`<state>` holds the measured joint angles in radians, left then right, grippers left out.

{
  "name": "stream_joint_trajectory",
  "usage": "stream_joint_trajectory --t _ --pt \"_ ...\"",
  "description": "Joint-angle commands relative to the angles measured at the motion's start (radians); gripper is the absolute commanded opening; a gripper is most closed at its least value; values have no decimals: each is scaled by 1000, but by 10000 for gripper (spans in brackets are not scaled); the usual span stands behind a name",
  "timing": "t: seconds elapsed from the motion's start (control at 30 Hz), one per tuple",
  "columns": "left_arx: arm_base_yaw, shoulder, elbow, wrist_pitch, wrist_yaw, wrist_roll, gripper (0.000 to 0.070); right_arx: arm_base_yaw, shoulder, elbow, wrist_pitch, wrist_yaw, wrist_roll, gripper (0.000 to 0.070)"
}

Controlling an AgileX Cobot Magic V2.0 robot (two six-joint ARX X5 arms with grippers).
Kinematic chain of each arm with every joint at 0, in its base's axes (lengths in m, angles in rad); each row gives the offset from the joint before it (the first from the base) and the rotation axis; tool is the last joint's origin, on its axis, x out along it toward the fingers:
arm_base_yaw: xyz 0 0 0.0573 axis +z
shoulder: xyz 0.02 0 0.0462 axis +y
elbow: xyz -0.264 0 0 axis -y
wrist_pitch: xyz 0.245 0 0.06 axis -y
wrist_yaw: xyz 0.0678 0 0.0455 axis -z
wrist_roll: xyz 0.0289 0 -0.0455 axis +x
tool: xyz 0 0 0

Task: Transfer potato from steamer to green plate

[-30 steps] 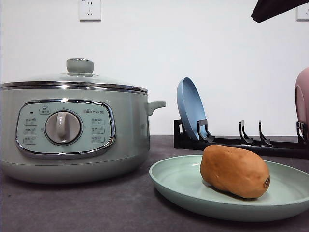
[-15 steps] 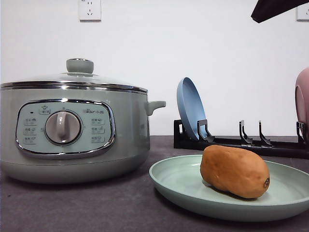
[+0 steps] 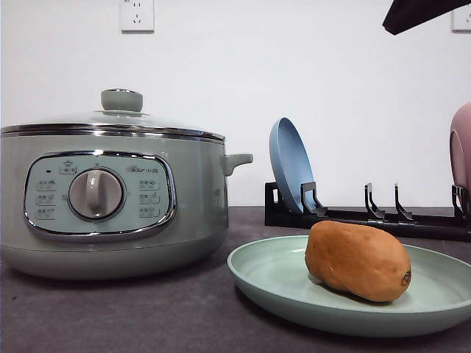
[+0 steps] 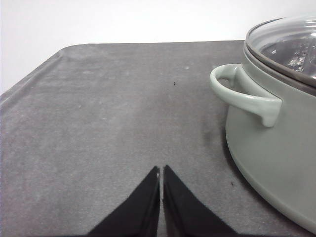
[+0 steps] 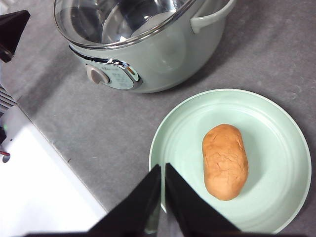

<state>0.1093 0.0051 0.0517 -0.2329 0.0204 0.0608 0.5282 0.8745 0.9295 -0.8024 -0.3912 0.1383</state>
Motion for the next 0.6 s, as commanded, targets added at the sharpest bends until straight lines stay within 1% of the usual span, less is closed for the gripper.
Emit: stream_joint_trajectory --t 0.0,0.57 --pt "3 -2 -22 -5 -5 -1 3 4 4 15 10 -2 0 0" --pt "3 -2 -21 -5 -5 -1 3 4 4 15 10 -2 0 0"
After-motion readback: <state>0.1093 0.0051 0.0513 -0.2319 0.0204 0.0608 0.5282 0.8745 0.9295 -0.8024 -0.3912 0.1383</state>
